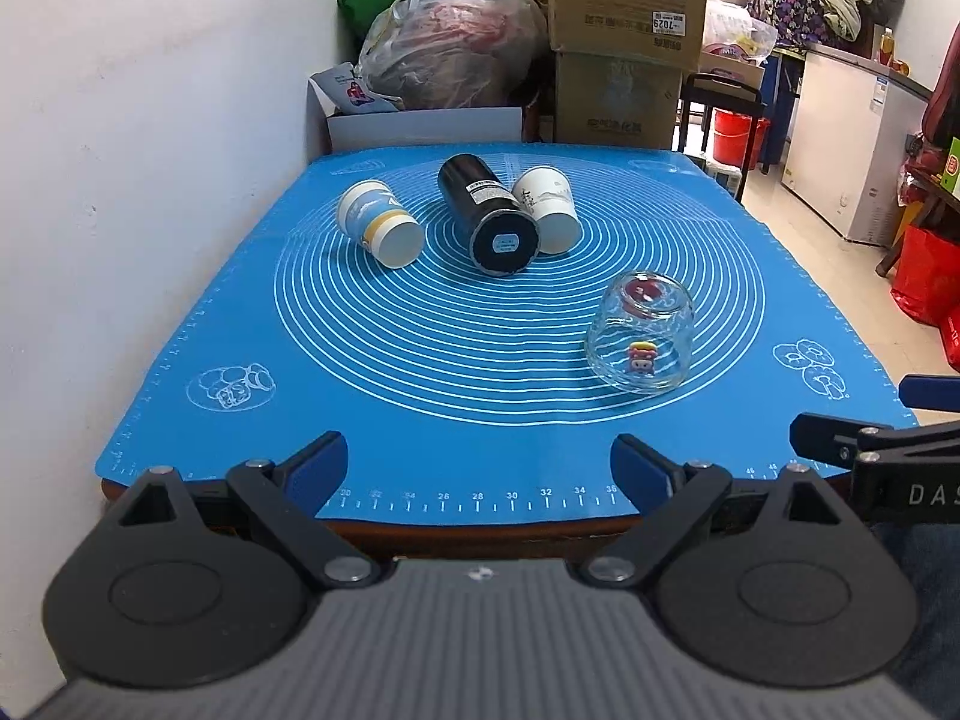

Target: Flip cup upside down

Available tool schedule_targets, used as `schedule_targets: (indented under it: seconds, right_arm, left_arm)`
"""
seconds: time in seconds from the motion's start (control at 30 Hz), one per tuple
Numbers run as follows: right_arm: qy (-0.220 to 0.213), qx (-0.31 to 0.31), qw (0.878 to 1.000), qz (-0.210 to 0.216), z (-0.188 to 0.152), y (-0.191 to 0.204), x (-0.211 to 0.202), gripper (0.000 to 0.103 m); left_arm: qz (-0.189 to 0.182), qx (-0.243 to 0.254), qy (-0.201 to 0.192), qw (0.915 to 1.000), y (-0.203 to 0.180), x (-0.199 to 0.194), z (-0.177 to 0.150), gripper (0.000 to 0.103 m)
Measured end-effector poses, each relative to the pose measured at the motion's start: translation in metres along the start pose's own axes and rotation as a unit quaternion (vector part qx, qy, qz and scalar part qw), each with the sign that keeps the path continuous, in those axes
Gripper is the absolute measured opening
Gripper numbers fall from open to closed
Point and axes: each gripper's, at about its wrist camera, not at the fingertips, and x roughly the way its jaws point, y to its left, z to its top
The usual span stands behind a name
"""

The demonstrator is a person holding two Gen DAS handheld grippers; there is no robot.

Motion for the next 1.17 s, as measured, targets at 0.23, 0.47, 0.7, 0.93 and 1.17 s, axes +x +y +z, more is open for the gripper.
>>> schedule_targets:
  seconds: [0.23,0.47,0.7,0.93,1.17]
  right_arm:
    - [0.0,-0.001,1.0,-0.002,0.0004,0.0009,-0.0016,0.103]
    - [0.002,-0.001,1.0,-0.003,0.001,0.0013,-0.0016,0.103]
    - [0.005,0.001,1.0,-0.004,0.0009,0.0009,-0.0012,0.103]
    - [0.009,0.003,1.0,-0.002,0.0012,0.0003,0.0016,0.103]
    - [0.012,0.004,1.0,-0.001,0.0012,-0.0001,0.0034,0.103]
  left_arm:
    - [-0.001,0.003,0.0,1.0,0.0012,-0.0009,0.0005,0.094]
    - [-0.002,0.005,-0.001,1.0,0.0021,-0.0006,0.0011,0.094]
    - [-0.003,0.006,-0.001,1.0,0.0013,-0.0002,0.0015,0.094]
    - [-0.002,0.007,-0.001,1.0,0.0008,0.0007,0.0018,0.094]
    - [-0.001,0.008,0.0,1.0,-0.0003,0.0029,0.0022,0.094]
